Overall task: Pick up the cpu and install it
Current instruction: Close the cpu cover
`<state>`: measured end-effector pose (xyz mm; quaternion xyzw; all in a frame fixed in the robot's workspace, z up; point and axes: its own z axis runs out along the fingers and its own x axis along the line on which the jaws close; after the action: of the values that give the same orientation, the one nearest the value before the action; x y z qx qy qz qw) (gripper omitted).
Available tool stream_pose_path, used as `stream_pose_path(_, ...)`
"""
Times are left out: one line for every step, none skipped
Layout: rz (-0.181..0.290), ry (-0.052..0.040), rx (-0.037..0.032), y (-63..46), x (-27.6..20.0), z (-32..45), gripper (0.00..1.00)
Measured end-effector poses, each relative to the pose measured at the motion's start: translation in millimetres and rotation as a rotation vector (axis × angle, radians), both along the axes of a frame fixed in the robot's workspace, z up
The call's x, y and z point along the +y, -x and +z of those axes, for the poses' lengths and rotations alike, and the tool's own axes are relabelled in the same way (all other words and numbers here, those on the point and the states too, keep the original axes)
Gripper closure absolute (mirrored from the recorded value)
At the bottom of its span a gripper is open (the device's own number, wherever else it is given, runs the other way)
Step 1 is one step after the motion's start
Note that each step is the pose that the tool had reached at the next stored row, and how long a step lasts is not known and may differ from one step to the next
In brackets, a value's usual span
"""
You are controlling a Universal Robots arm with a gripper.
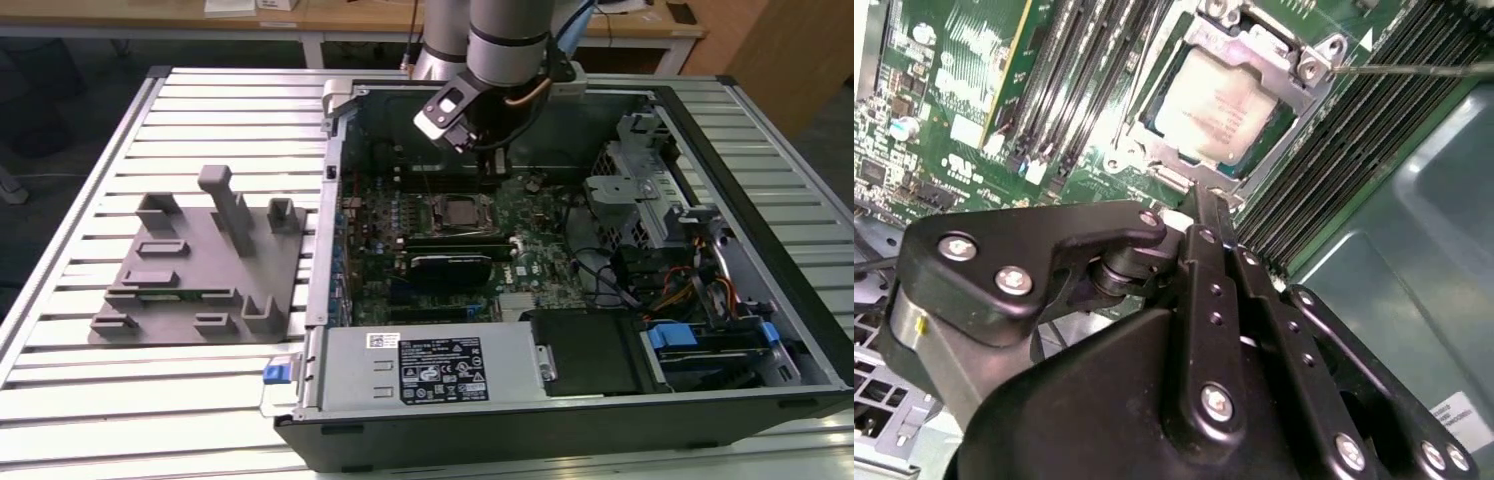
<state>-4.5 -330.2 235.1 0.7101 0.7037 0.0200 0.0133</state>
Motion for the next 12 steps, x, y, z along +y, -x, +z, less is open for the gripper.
stream_pose_path(0.0, 0.0, 0.0, 1.6, 0.0, -0.1, 0.89)
stream_pose_path(0.0, 0.0, 0.0, 3.3, -0.1, -0.3, 0.89)
stream_pose_path(0.0, -0.0001, 0.0, 5.0, -0.1, -0.4, 0.89)
stream_pose_path(0.0, -0.0001, -0.0001, 6.6, -0.1, -0.6, 0.89)
stream_pose_path(0.0, -0.0001, -0.0001, 8.1, -0.2, -0.7, 0.89)
stream_pose_path(0.0, 0.0, -0.0001, 8.9, -0.3, -0.9, 0.89)
stream_pose_path(0.0, 0.0, 0.0, 9.4, -0.5, -1.3, 0.89)
stream_pose_path(0.0, 0.0, 0.0, 10.0, -0.6, -1.8, 0.89)
stream_pose_path(0.0, 0.0, 0.0, 10.6, -0.8, -2.3, 0.89)
stream_pose_path(0.0, 0.0, 0.0, 11.5, -1.0, -2.9, 0.89)
stream_pose_path(0.0, 0.0, 0.0, 12.1, -1.3, -3.4, 0.89)
stream_pose_path(0.0, 0.0, 0.0, 12.6, -1.6, -4.1, 0.89)
